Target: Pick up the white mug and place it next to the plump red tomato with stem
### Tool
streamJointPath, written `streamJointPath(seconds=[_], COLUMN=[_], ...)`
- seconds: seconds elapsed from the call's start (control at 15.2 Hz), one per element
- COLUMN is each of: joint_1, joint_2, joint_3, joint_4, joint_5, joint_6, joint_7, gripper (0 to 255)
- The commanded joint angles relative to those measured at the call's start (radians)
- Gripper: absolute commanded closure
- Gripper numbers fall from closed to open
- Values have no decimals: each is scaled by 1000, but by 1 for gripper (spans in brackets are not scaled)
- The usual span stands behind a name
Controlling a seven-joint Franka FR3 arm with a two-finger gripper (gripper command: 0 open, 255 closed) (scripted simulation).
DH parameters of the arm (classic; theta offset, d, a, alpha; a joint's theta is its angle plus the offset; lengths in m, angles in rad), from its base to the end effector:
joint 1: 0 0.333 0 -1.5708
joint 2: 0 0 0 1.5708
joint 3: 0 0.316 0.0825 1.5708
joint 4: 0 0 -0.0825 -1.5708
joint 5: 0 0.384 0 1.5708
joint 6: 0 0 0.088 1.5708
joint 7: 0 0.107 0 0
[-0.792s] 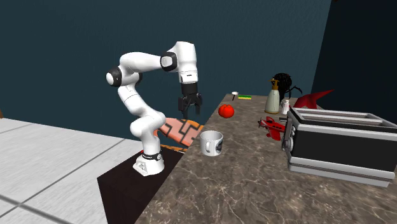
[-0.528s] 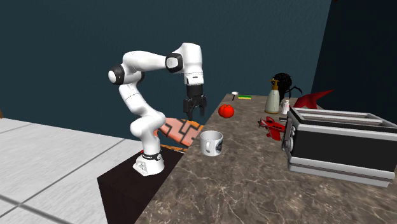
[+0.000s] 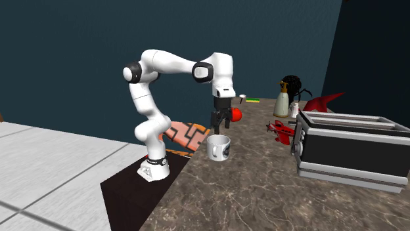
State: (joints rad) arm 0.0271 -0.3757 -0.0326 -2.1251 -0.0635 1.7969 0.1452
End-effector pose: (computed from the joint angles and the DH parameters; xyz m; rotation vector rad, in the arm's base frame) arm 0.4464 -0.0096 0.5675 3.0867 -0.2101 0.0786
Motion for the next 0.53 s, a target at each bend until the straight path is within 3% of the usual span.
streamJointPath(seconds=[0.0,0.46], joint_1=[2,0], joint_2=[27,35], joint_3=[3,-1], joint_4=[9,-72], joint_5=[1,-2], joint_6=[15,104], joint_7=[4,5], gripper=[0,0])
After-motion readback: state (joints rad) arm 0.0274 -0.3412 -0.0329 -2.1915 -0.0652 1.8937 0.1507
